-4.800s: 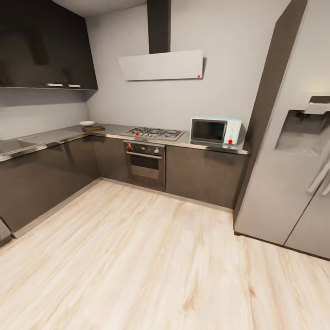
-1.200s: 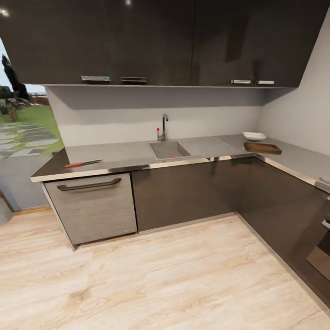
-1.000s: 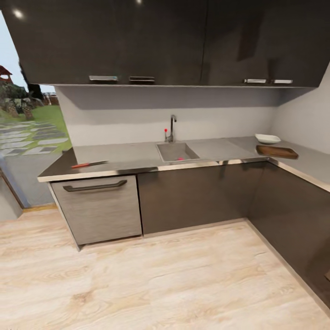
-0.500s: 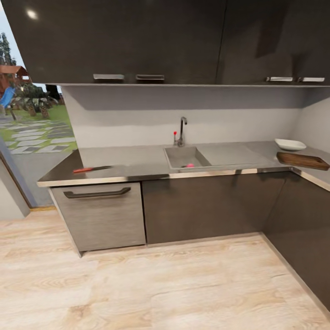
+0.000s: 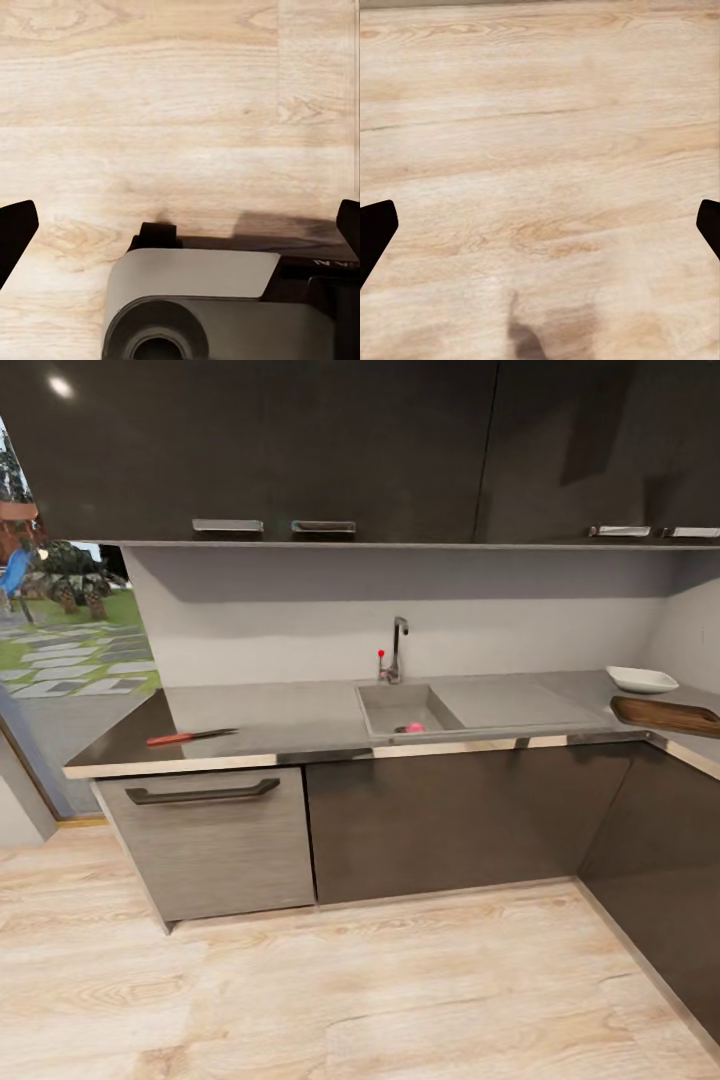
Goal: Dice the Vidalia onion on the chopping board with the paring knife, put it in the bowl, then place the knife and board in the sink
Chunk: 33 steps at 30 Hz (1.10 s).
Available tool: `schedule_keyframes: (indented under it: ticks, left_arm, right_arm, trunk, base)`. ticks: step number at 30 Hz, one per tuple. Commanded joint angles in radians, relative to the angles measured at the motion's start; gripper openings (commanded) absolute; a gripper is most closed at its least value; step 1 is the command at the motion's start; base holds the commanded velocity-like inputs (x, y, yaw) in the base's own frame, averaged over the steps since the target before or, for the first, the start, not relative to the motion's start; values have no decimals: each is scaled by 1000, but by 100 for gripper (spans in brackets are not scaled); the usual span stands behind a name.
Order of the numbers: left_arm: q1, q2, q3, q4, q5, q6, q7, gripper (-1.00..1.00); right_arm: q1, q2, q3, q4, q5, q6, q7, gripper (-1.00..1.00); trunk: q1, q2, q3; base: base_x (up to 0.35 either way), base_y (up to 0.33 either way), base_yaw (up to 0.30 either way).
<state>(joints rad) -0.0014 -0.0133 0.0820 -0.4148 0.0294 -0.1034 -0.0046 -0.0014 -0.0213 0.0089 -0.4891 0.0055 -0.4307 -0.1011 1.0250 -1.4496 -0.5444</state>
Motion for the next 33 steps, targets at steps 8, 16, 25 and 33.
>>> schedule_keyframes:
  ticks: [8, 16, 25, 33]
  left_arm:
    - [0, -9, 5, -4, 4, 1, 1, 100]
    - [0, -10, 5, -2, 4, 4, 2, 100]
    - [0, -11, 5, -1, 4, 5, 2, 100]
    - [0, -11, 5, -1, 4, 5, 2, 100]
  right_arm:
    - [0, 0, 2, 0, 1, -2, -3, 100]
    - [0, 0, 2, 0, 1, -2, -3, 100]
    - [0, 0, 2, 0, 2, -2, -3, 100]
    - [0, 0, 2, 0, 2, -2, -3, 100]
  trunk:
    - [-8, 14, 5]
    - [-38, 70, 31]
    - [-73, 133, 59]
    - [-104, 189, 84]
  base:
    - [2, 0, 0]
    - [0, 0, 0]
    - [0, 0, 0]
    - [0, 0, 0]
